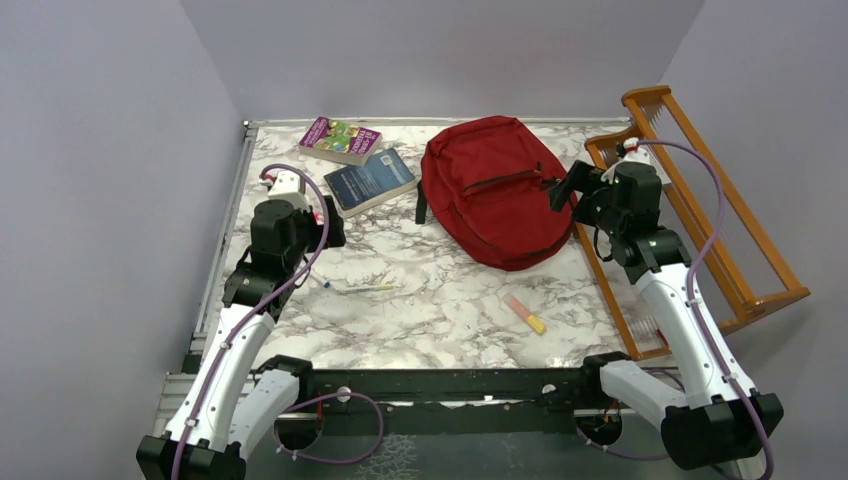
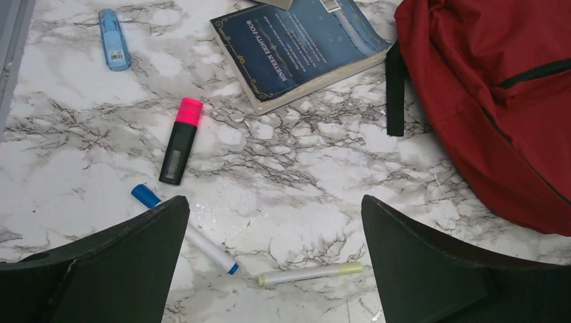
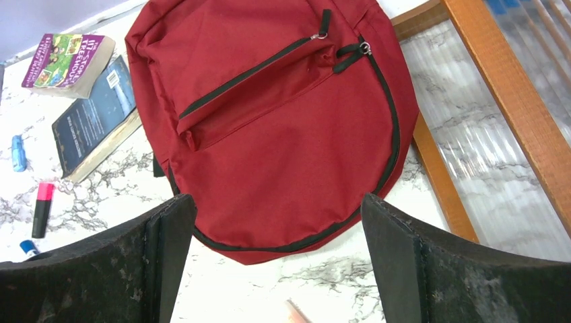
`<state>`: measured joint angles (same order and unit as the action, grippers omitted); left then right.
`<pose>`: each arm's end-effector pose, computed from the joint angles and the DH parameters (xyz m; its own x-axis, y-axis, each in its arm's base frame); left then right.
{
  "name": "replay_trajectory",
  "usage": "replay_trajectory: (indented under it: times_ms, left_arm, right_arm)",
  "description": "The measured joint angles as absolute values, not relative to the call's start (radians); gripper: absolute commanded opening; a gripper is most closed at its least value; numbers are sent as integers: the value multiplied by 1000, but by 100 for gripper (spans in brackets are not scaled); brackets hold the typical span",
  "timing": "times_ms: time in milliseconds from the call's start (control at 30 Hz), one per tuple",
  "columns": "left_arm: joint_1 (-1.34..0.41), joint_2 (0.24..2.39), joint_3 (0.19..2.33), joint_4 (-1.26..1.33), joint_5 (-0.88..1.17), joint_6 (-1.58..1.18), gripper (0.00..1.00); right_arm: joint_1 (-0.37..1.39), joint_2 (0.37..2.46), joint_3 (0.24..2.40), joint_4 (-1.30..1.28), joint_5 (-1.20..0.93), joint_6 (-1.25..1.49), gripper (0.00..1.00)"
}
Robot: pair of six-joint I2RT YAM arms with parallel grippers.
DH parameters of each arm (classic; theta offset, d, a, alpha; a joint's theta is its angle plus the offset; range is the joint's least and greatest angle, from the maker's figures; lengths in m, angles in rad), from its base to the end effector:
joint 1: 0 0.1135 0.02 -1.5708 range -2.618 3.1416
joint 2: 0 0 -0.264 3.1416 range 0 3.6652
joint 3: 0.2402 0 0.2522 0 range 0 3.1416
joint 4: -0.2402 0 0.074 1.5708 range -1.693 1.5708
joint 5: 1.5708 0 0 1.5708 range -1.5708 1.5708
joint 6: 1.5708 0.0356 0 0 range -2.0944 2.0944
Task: Pack the student bag
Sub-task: Pick up the student bag at the center of the board.
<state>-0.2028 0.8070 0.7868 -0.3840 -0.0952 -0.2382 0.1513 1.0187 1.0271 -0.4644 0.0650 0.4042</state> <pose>0.1810 -0.0338 0.3162 -0.4015 -0.1572 -0.9023 0.0208 0.9833 -0.1806 0.2221 0.0315 0.3521 -0.4367 0.3304 -0.8367 0.0859 0.9412 0.3268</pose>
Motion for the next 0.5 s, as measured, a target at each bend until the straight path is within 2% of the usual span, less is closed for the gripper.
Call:
replay_trajectory:
  times_ms: [500]
  left_arm:
    - [-204,795,787,-395,-145,-239,99]
  right_arm:
    - [151,1005,987,-464,73,404,100]
